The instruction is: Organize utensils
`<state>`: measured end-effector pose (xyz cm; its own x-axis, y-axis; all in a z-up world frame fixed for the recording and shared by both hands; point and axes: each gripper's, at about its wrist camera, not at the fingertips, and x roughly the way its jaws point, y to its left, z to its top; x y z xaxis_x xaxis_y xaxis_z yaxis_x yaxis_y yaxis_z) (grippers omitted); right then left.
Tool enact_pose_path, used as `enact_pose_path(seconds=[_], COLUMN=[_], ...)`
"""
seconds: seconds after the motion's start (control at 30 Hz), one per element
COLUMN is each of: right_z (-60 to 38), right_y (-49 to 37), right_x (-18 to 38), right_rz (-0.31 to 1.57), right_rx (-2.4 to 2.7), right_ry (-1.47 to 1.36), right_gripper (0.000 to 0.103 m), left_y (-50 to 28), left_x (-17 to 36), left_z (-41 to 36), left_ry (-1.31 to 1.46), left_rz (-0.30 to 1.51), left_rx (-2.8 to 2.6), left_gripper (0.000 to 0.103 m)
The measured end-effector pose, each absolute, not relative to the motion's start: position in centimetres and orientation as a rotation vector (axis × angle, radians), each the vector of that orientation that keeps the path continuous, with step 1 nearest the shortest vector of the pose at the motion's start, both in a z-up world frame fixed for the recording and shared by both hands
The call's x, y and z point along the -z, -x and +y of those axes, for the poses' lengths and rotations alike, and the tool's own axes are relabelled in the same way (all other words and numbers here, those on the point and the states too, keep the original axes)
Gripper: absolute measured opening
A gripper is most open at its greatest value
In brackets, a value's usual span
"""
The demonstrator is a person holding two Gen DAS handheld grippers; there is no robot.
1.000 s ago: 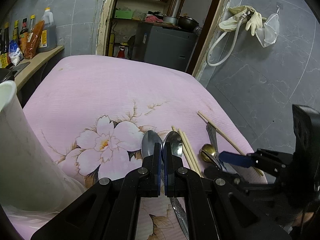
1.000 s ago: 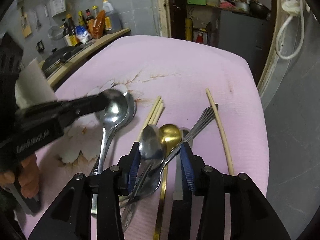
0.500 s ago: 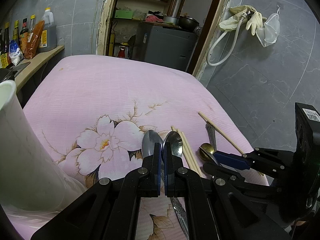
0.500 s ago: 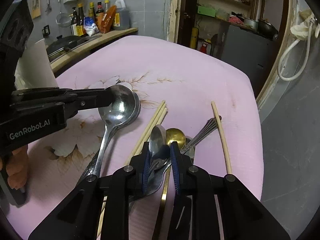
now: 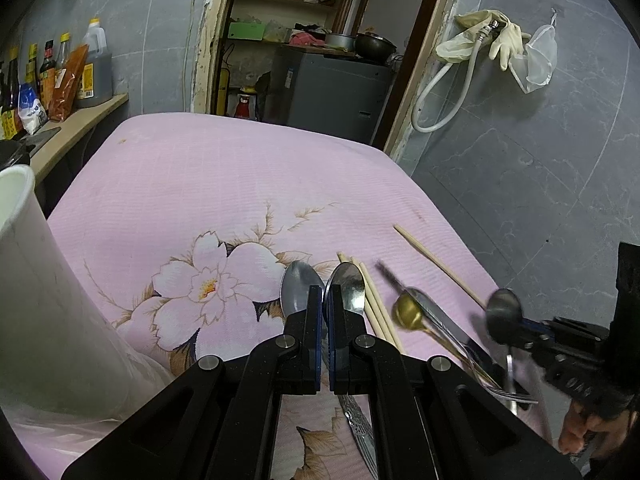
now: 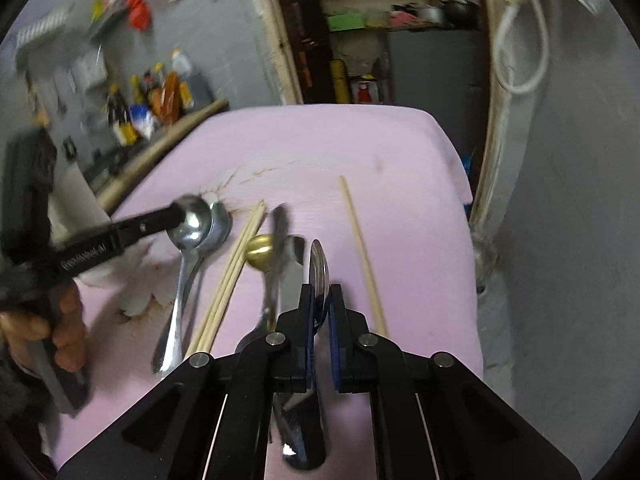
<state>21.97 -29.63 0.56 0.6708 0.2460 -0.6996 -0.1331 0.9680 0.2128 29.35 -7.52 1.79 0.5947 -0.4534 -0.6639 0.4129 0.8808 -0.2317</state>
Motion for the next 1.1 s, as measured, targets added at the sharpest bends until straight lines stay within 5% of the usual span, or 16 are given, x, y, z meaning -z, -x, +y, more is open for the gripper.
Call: enact_pose_path(seconds=[0.33, 0.63, 0.77, 1.1], right_z=[-35.4, -32.5, -31.1, -27.9], right_y=[-22.0, -24.9, -23.2, -22.1], right_x=[-1.0, 0.5, 0.1, 0.6], right_rz=[0.817, 0.871, 0.846, 0.837], right_rx=[-0.264, -0.322, -0.3, -0.234], right_ry=[-0.396, -0.224, -0.103, 0.12], right_gripper=[0.003, 0.008, 0.023, 0.024], left_y=[-29.2, -29.4, -29.4, -29.4], left_x=[-1.9, -1.9, -1.9, -2.0], left_z=[-7.5, -7.5, -7.6, -7.7], left_ry=[0.05, 0.051, 0.049, 0.048], left_rz=[0.775, 0.787, 0.791, 0.79], left_rx=[0.498, 0.501, 0.502, 0.502], left_gripper=[0.0, 0.0, 0.0, 0.0])
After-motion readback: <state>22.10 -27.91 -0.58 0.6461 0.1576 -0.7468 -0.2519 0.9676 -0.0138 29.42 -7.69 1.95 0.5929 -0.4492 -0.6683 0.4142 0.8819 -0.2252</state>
